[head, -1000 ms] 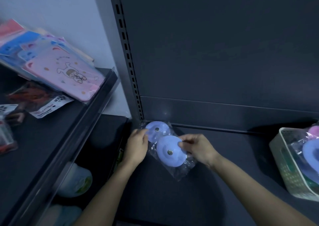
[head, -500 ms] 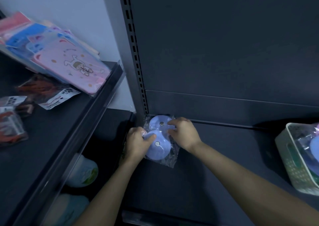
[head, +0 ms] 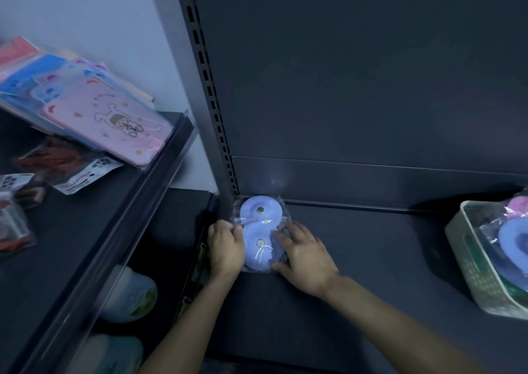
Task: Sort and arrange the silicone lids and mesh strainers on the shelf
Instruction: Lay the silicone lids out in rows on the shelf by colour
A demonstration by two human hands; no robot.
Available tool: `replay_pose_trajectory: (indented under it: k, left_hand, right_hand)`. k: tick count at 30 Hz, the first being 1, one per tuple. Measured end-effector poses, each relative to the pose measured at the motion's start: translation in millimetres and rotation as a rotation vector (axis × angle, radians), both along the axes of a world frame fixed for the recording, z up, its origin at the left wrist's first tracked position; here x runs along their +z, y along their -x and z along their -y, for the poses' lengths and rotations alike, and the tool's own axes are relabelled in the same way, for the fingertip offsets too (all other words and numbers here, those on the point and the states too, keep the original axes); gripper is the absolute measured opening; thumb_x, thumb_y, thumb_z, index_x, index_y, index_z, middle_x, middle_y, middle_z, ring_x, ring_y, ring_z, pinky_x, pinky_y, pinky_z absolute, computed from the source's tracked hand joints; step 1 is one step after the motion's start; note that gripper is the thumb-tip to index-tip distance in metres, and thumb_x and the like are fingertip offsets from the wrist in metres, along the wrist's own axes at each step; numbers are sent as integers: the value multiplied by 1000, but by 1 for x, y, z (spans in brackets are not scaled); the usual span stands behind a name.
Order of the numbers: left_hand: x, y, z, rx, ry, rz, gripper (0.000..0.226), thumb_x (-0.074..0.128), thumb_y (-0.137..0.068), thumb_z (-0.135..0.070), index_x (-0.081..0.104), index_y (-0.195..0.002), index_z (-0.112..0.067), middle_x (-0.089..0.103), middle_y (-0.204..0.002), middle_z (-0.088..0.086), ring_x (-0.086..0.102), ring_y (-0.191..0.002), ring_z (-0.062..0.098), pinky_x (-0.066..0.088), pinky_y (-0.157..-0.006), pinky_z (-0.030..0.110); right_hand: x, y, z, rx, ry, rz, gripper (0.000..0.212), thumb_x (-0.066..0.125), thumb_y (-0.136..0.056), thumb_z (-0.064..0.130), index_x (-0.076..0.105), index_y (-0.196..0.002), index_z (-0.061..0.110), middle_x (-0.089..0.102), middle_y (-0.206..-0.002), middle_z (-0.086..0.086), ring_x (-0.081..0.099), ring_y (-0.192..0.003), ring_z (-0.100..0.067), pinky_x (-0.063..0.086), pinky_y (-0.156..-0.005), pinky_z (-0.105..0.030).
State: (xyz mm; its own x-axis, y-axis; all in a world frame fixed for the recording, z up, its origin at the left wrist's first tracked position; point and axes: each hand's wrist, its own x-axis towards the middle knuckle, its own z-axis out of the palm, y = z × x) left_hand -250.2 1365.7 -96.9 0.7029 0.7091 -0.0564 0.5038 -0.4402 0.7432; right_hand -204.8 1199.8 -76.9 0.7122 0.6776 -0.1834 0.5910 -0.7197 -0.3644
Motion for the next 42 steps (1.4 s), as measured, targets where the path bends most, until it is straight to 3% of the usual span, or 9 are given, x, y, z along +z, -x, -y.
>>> replay_pose_trajectory:
  k: [3, 5, 13, 17, 21, 27, 30, 37, 42]
  left_hand:
    - [2, 3, -3, -73, -6, 3, 29, 57, -91, -14, 55, -116, 1, 56, -117, 20, 53, -108, 34, 38, -89, 32]
    - [3, 3, -4, -112, -9, -2, 28, 56, -91, -13, 57, -116, -1, 60, -115, 18, 55, -106, 33, 40, -87, 31]
    - [18, 3, 7, -166, -251, -39, 41, 61, -86, -14, 52, -124, -2, 52, -123, 19, 48, -114, 37, 39, -95, 40]
    - [27, 5, 23, -358, -352, -8, 39, 62, -88, -20, 56, -123, -4, 57, -119, 15, 50, -112, 35, 40, -95, 39]
    - [43, 0, 50, -530, -333, 23, 36, 59, -91, -24, 57, -121, -4, 58, -123, 13, 51, -116, 29, 39, -95, 31]
    - [66, -14, 101, -640, -323, 61, 44, 57, -93, -34, 52, -130, -12, 56, -129, 5, 49, -122, 21, 38, -101, 30]
    - [77, -26, 128, -673, -255, 83, 41, 55, -92, -38, 54, -127, -17, 55, -128, -3, 49, -121, 15, 41, -101, 32]
    - [102, -55, 200, -839, -183, 123, 38, 55, -91, -42, 56, -124, -22, 52, -124, -11, 48, -114, 5, 35, -92, 17]
    - [113, -72, 251, -932, -151, 118, 39, 56, -91, -40, 55, -126, -21, 53, -127, -9, 50, -114, 5, 35, -92, 16]
  right_hand:
    - [-5, -1, 0, 16, 37, 12, 70, 50, -89, 50, 20, -149, 29, 8, -159, -1, 1, -147, -21, 8, -119, -38]
    - [-8, -2, -1, 11, 32, 7, 70, 51, -90, 50, 21, -149, 28, 10, -159, -2, 2, -147, -21, 7, -120, -38]
    - [-3, -1, 3, -25, -80, 3, 65, 53, -89, 50, 31, -145, 23, 23, -154, -4, 14, -144, -24, 17, -118, -36]
    - [13, -1, 22, -100, -128, -12, 58, 57, -90, 35, 38, -141, 15, 30, -150, -9, 23, -141, -27, 26, -115, -34]
    - [34, -3, 55, -190, -128, -34, 58, 55, -92, 28, 34, -144, 12, 34, -148, -10, 34, -136, -28, 36, -109, -33]
    - [65, -8, 114, -250, -138, 37, 45, 52, -94, 26, 45, -136, 12, 51, -133, -10, 52, -118, -26, 44, -94, -29]
    - [78, -12, 145, -315, -137, 108, 38, 53, -92, 27, 53, -126, 11, 56, -124, -11, 55, -112, -28, 46, -90, -33]
    - [101, -24, 220, -493, -198, 232, 27, 52, -91, 22, 59, -113, 9, 60, -115, -8, 58, -102, -29, 49, -81, -38]
    - [111, -35, 271, -599, -295, 326, 18, 57, -82, 4, 66, -98, -2, 64, -100, -17, 58, -94, -37, 50, -76, -41]
